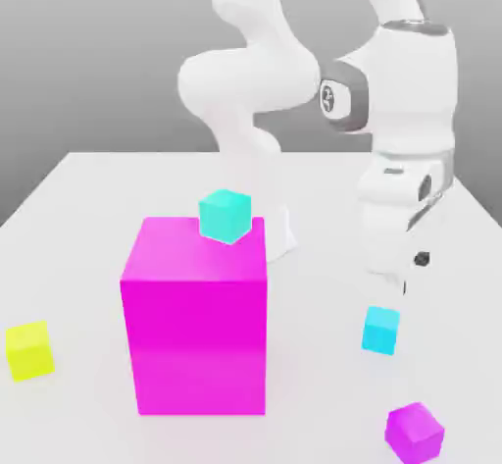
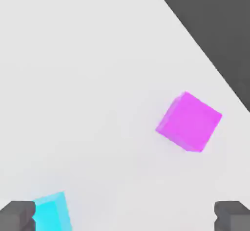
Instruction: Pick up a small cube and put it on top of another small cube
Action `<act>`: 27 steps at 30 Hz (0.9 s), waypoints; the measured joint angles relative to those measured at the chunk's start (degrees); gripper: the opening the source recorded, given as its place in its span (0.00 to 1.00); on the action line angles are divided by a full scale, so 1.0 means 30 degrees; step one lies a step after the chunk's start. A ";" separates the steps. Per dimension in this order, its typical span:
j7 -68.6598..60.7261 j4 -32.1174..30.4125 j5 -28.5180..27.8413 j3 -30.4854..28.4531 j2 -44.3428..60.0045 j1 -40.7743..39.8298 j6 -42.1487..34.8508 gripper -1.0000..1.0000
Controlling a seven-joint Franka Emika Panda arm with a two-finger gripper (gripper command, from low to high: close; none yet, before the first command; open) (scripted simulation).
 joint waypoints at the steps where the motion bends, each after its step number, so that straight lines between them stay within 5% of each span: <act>1: -0.0067 -0.0235 -0.0359 0.0035 0.0736 -0.0108 0.0563 0.50; 8: 0.1140 0.0313 -0.2458 -0.1802 0.5629 0.1590 0.4499 0.50; 9: 0.1183 0.0394 -0.2496 -0.2000 0.6080 0.1786 0.4868 0.00; 16: 0.1246 0.0393 -0.2569 -0.2022 0.6074 0.1797 0.4841 0.00; 27: 0.1177 -0.0069 -0.0123 -0.1956 -0.0960 0.0590 -0.1730 0.00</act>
